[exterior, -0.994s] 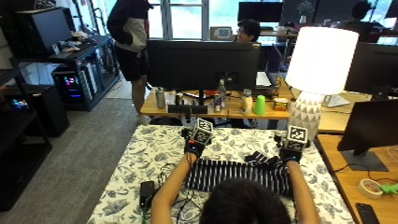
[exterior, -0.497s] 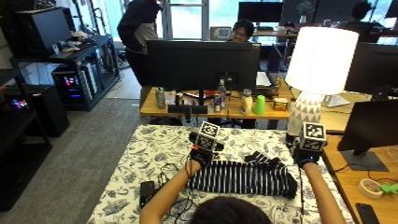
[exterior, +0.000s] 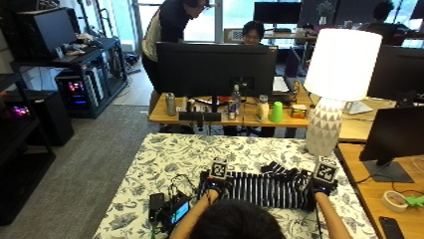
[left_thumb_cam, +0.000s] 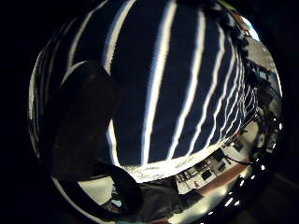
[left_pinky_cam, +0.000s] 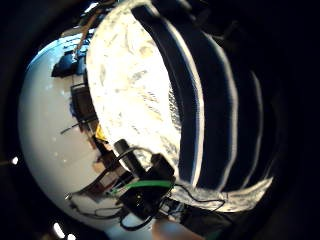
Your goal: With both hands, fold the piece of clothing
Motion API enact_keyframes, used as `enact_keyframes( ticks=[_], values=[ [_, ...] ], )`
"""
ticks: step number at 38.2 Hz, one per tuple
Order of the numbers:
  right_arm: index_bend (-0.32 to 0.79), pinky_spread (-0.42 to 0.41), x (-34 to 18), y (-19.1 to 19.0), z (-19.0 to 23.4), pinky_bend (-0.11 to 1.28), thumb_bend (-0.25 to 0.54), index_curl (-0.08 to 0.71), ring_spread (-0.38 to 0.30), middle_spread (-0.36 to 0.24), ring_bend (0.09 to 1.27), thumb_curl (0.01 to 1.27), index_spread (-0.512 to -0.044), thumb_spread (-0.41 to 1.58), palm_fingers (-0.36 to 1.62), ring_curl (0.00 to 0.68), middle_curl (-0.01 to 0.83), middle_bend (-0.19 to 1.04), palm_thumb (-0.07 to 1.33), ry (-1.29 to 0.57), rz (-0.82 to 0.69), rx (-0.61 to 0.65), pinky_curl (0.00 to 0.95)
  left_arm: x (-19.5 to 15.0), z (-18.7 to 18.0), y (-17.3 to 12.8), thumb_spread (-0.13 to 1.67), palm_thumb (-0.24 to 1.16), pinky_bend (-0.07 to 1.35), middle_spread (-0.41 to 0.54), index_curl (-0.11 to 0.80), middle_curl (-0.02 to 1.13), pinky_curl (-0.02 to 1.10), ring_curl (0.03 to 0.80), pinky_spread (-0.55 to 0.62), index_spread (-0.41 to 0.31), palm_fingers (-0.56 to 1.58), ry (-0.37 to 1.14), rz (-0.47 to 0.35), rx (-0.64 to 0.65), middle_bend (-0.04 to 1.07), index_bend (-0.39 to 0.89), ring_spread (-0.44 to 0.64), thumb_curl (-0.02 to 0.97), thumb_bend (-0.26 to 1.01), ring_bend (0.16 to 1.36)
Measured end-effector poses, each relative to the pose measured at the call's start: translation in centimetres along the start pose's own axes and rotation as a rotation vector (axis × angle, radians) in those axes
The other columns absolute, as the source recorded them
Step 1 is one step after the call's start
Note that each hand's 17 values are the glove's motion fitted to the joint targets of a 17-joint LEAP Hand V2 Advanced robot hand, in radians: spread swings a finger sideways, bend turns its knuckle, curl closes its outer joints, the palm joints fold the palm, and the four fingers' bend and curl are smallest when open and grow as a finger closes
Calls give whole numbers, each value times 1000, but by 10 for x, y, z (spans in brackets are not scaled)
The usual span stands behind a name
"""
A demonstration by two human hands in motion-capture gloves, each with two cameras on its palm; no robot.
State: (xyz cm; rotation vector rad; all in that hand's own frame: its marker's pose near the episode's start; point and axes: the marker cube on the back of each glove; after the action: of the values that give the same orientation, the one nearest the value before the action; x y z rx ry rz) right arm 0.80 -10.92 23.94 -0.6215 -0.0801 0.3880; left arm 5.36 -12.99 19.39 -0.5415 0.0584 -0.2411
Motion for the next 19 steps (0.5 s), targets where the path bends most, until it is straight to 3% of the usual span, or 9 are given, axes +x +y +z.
enact_keyframes(
  ticks=[3, 7, 10, 13, 15, 17, 19],
  values=[
    [-12, 87, 3, -9, 13, 756, -25, 81, 22, -4, 630, 239, -325, 1280, 362, 438, 376, 137, 557, -3, 0, 96, 440, -1, 7, -3, 1285, 85, 428, 117, 353, 257, 393, 385, 249, -53, 234, 35, -3, -38, 126, 138, 127, 150, -22, 554],
    [22, 133, 1, 47, 25, 810, -17, 66, 78, 37, 643, 248, -331, 1239, 295, 425, 357, 148, 566, -23, 121, -10, 439, -3, 9, -3, 1295, 70, 472, 142, 342, 253, 396, 379, 289, -41, 189, 43, -3, -48, 140, 131, 172, 150, -16, 547],
    [34, 144, -1, 53, 30, 843, -5, 60, 101, 64, 666, 261, -339, 1214, 283, 418, 347, 157, 602, -48, 183, 17, 438, -4, 11, -2, 1302, 65, 492, 153, 338, 249, 395, 372, 310, -35, 182, 45, -24, -55, 144, 140, 193, 150, -13, 548],
    [51, 89, -4, 41, 31, 869, 9, 58, 88, 52, 685, 279, -351, 1184, 380, 406, 350, 205, 661, -40, 227, 141, 427, -5, 11, -5, 1306, 61, 516, 161, 330, 251, 397, 366, 324, -31, 155, 43, -60, -25, 156, 130, 208, 150, -12, 542],
    [60, 59, -8, 10, 40, 862, 15, 59, 83, 35, 664, 289, -359, 1169, 432, 393, 363, 249, 694, -39, 185, 173, 417, -4, 11, -6, 1308, 59, 525, 165, 326, 255, 397, 366, 331, -29, 144, 39, -65, -20, 160, 130, 215, 151, -11, 547],
    [74, -9, -14, -20, 50, 882, 33, 67, 39, 9, 659, 302, -357, 1154, 585, 388, 375, 287, 750, -34, 118, 203, 415, -2, 11, -5, 1316, 60, 535, 168, 322, 255, 396, 363, 337, -27, 137, 39, -50, -30, 161, 132, 222, 152, -9, 547],
    [67, -74, -20, -20, 53, 901, 51, 72, -9, -14, 671, 319, -353, 1139, 716, 388, 384, 305, 805, -14, 107, 230, 413, -1, 10, -3, 1321, 51, 545, 172, 319, 257, 396, 359, 341, -26, 128, 39, -33, -49, 164, 132, 230, 150, -13, 544]
  ],
)
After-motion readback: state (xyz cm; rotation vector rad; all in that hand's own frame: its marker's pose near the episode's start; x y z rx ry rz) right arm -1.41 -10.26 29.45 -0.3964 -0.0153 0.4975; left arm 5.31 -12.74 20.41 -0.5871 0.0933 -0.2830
